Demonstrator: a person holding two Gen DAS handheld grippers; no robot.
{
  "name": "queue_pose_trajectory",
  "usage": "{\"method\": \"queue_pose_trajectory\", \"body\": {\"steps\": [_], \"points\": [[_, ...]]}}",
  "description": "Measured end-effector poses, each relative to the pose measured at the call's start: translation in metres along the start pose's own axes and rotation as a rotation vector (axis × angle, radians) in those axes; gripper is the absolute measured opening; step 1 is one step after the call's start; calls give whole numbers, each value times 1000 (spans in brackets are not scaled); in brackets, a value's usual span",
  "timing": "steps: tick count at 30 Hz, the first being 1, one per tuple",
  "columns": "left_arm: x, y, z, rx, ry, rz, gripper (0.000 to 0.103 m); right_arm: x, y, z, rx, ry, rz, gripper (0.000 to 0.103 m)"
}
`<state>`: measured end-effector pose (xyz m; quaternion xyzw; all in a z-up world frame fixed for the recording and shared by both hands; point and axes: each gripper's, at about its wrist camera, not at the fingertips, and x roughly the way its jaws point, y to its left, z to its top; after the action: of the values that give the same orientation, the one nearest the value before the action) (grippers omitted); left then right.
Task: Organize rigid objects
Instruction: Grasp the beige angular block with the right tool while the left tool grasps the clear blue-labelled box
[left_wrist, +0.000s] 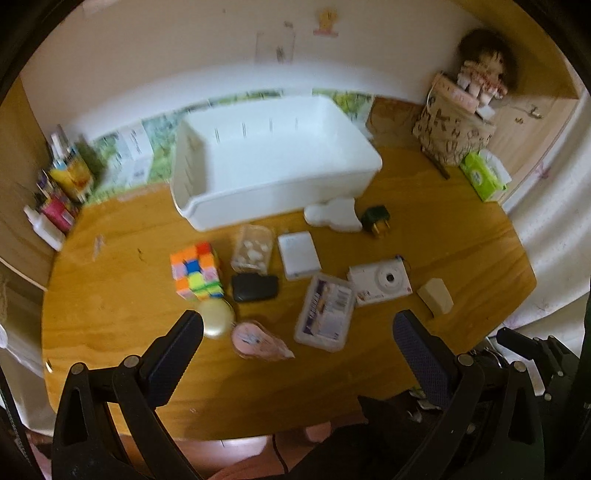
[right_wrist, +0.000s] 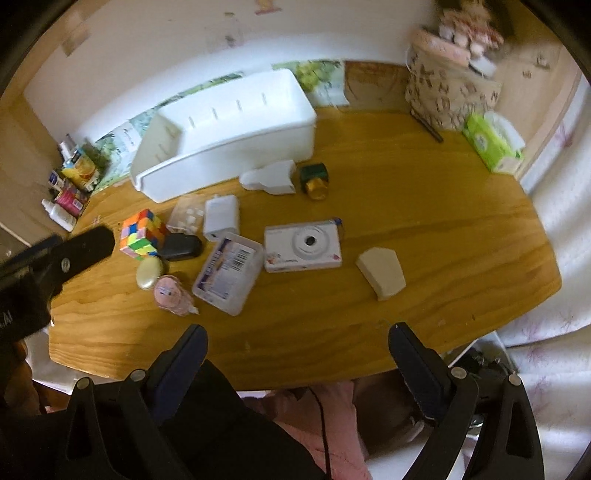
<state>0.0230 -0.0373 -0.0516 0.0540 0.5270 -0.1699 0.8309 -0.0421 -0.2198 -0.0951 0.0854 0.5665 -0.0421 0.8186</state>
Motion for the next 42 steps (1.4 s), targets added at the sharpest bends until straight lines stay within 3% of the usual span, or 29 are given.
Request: {"method": "queue_pose_trajectory", "body": {"steps": [11, 14, 21, 27, 37, 42], "points": [[53, -26, 7, -67, 209, -5, 102, 37, -56, 21, 43, 184, 52, 99], [72, -27, 8, -99, 266, 20, 102, 52, -72, 28, 83, 237, 75, 93], [116, -24, 10, -182, 401, 59, 102, 90, -106, 41, 205, 375, 123, 93], [142, -20, 13, -241, 469, 90, 96, 115, -124, 55, 252, 436, 123, 90], [174, -16, 29, -280, 534, 94, 86, 147, -130, 76, 210, 509, 108, 81], [191, -18, 38, -273, 562, 77, 80, 156, -135, 82, 173, 541, 96, 69]]}}
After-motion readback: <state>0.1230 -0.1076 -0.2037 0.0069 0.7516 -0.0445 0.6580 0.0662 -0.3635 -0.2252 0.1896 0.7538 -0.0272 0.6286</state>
